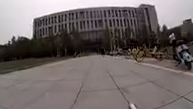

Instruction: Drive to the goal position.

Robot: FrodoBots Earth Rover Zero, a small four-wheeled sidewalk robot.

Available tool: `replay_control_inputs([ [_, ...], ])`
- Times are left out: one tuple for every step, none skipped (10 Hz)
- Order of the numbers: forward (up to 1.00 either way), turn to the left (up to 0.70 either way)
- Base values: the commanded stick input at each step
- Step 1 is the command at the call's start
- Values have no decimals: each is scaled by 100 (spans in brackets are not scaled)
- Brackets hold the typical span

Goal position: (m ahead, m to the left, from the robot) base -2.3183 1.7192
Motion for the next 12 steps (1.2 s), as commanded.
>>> replay_control_inputs([
  [100,-25],
  [100,-13],
  [100,2],
  [100,2],
  [100,2],
  [100,2],
  [100,2],
  [100,2],
  [100,-4],
  [100,-11],
  [100,-15],
  [100,2],
])
